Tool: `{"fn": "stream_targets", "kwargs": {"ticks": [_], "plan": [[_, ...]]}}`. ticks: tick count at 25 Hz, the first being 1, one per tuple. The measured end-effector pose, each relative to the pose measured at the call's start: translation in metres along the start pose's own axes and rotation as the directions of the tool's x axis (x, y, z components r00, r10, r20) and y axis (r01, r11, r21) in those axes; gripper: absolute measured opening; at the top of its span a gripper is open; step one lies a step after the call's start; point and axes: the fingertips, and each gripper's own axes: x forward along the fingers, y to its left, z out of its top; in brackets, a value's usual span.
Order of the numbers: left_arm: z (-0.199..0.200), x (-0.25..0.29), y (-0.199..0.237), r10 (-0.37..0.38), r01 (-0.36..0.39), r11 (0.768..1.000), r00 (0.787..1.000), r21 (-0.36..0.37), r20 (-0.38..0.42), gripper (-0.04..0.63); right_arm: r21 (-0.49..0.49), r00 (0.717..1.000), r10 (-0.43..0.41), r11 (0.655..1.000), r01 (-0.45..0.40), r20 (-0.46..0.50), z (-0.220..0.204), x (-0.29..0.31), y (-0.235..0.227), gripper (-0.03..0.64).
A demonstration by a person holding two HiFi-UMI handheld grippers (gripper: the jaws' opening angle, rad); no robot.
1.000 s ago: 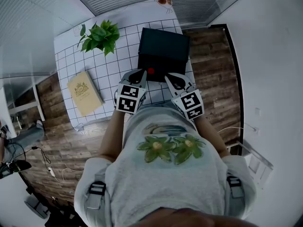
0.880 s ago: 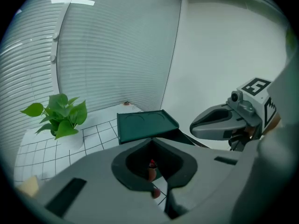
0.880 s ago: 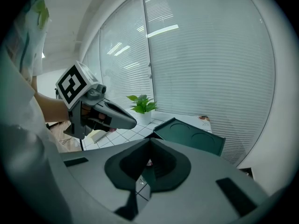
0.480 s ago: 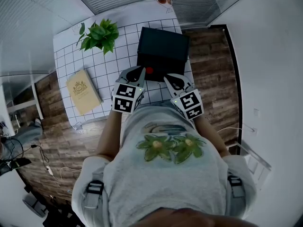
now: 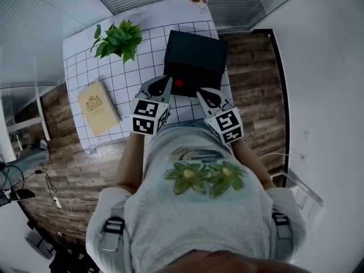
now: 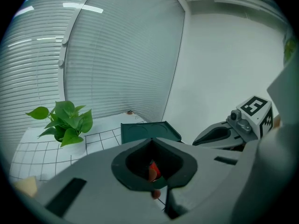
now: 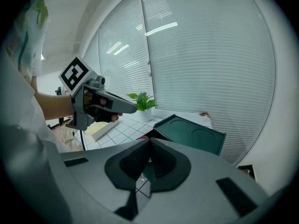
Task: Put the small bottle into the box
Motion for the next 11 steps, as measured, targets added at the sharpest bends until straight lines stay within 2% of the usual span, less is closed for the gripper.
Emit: {"fn": "stream_targets", "kwargs": {"ticks": [4, 11], "plan": [[0.004, -0.001, 0.004, 0.015, -0.014, 1.000, 0.999, -0.023, 0.031, 0.008, 0.021, 1.000, -0.013, 1.000, 0.014, -0.006, -0.005, -0.001, -0.005, 0.008], [-0.002, -0.001, 0.014, 0.046, -0.045, 0.999, 0.999, -0.030, 0.011, 0.008, 0.046, 1.000, -0.019, 0.999, 0.021, -0.023, -0.014, -0.003, -0.007, 0.008]]}}
